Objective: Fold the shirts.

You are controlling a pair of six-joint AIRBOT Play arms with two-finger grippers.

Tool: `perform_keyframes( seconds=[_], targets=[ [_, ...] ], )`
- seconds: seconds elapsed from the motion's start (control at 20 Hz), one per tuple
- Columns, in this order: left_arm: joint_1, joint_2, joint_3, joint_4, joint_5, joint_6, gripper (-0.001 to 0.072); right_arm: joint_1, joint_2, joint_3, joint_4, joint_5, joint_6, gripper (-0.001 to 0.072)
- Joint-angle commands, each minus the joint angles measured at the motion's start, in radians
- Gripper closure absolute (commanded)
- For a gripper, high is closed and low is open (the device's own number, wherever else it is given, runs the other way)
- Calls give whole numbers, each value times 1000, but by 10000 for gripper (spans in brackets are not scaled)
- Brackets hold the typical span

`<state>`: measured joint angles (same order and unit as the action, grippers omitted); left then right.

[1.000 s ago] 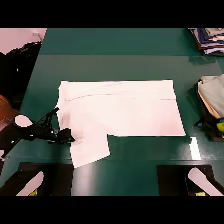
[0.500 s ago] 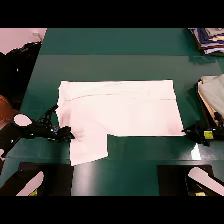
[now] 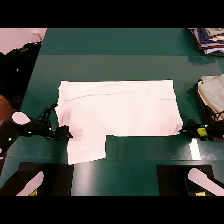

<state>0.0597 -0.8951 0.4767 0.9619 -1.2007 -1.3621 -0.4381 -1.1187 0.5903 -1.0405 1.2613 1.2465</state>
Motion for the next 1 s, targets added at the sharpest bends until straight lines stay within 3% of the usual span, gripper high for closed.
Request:
perform_keyframes(
  seconds=[0.0,0.1,0.3,0.45,0.65,0.95],
  targets=[
    [0,82,76,113,-100,-58,686,33,116,88,-70,129,-6,694],
    [0,174,83,135,-156,-94,686,31,205,145,-156,223,-3,694],
    [0,332,84,144,-395,-191,685,31,370,161,-364,347,48,694],
    [0,373,128,106,-475,-206,685,65,467,167,-352,352,98,694],
    [0,305,289,148,-235,-201,685,197,374,275,-340,299,127,695],
    [0,-96,454,153,-14,-114,685,325,-7,523,-340,223,135,694]
  ],
)
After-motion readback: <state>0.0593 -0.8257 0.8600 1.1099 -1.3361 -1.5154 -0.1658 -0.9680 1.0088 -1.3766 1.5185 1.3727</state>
